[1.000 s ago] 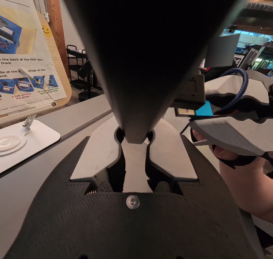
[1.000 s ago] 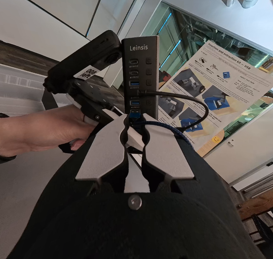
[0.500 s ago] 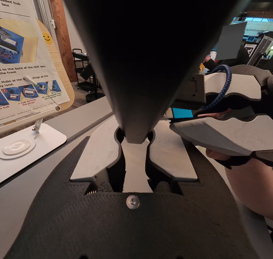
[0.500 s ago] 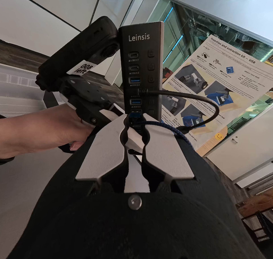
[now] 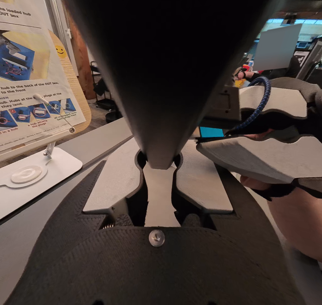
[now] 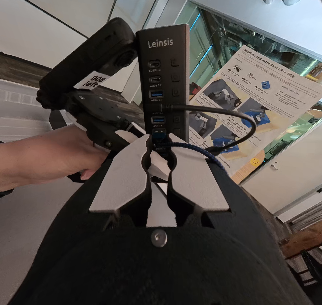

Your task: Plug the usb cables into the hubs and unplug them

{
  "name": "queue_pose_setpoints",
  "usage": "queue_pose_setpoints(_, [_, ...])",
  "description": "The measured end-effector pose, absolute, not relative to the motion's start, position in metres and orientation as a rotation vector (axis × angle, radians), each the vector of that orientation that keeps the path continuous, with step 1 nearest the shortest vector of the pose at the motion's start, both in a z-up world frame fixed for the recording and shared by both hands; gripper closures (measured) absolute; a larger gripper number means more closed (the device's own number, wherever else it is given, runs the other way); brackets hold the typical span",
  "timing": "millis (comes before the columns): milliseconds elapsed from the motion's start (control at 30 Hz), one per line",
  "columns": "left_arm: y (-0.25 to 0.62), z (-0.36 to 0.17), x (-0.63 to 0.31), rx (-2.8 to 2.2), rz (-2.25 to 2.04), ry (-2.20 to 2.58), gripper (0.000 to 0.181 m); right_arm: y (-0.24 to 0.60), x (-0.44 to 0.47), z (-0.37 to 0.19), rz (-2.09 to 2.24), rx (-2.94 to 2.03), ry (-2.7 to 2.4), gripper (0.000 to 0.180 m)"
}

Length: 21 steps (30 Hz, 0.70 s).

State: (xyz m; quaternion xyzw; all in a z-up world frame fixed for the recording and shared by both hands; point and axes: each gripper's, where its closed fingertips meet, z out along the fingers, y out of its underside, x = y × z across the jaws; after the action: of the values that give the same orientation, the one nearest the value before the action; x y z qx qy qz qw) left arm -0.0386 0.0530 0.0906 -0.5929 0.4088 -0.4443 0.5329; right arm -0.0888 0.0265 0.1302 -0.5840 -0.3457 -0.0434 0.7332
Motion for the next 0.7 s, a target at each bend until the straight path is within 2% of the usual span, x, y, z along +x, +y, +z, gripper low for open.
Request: queue_pose_setpoints(700, [0.0489,0.0946,-0.0389,-1.335,-0.791,1.034,0.153,0.0211,-0.0854,0.1367,-0.186,-1.224,-0.753,0.165])
